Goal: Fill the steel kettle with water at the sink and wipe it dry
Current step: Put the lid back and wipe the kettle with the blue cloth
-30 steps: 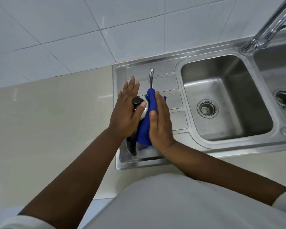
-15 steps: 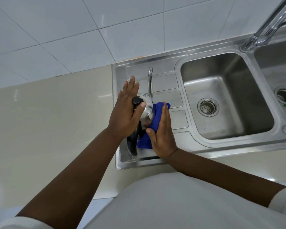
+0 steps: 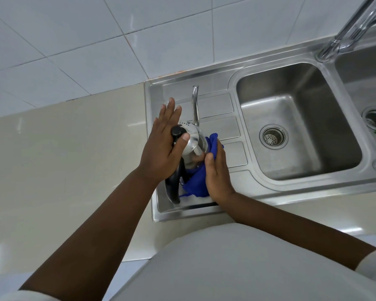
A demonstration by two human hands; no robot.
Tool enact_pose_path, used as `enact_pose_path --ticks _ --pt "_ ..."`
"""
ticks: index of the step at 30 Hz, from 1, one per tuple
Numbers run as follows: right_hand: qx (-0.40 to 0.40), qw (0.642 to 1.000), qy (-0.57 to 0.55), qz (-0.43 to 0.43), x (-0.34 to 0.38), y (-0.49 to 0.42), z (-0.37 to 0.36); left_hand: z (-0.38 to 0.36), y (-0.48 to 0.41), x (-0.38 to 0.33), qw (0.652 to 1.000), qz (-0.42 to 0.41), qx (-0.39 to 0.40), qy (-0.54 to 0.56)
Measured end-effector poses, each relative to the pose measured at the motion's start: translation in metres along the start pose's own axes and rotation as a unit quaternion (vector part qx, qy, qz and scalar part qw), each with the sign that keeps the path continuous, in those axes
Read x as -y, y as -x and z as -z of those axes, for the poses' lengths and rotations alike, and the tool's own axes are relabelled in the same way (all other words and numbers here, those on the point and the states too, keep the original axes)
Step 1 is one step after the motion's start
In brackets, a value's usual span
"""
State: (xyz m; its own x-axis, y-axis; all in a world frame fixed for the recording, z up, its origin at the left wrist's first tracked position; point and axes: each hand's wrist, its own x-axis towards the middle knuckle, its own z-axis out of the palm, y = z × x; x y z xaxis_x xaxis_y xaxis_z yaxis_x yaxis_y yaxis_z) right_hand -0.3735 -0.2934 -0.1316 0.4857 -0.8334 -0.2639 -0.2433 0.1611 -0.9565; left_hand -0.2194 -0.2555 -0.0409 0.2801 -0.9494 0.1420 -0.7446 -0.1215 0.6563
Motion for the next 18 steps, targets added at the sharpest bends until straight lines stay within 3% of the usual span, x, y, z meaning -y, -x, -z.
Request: enact_pose_path --ticks 5,10,13,18 --pt "0.023 0.996 -0.060 -0.060 0.015 -0.028 0.014 0.000 -0.001 0.000 1.000 0.001 0.002 -0.001" --pt "0.093 0.986 -0.015 -0.138 0.036 -0.060 0.027 0.002 -0.002 -0.003 1.000 0.006 0.006 -0.006" --pt "0.100 0.984 -0.013 -0.144 0.045 -0.059 0.029 0.005 -0.003 -0.005 1.000 0.022 0.015 -0.015" --pt "0.070 0.991 -0.050 -0.098 0.050 -0.035 0.024 0.008 -0.009 -0.011 0.990 0.120 0.038 -0.064"
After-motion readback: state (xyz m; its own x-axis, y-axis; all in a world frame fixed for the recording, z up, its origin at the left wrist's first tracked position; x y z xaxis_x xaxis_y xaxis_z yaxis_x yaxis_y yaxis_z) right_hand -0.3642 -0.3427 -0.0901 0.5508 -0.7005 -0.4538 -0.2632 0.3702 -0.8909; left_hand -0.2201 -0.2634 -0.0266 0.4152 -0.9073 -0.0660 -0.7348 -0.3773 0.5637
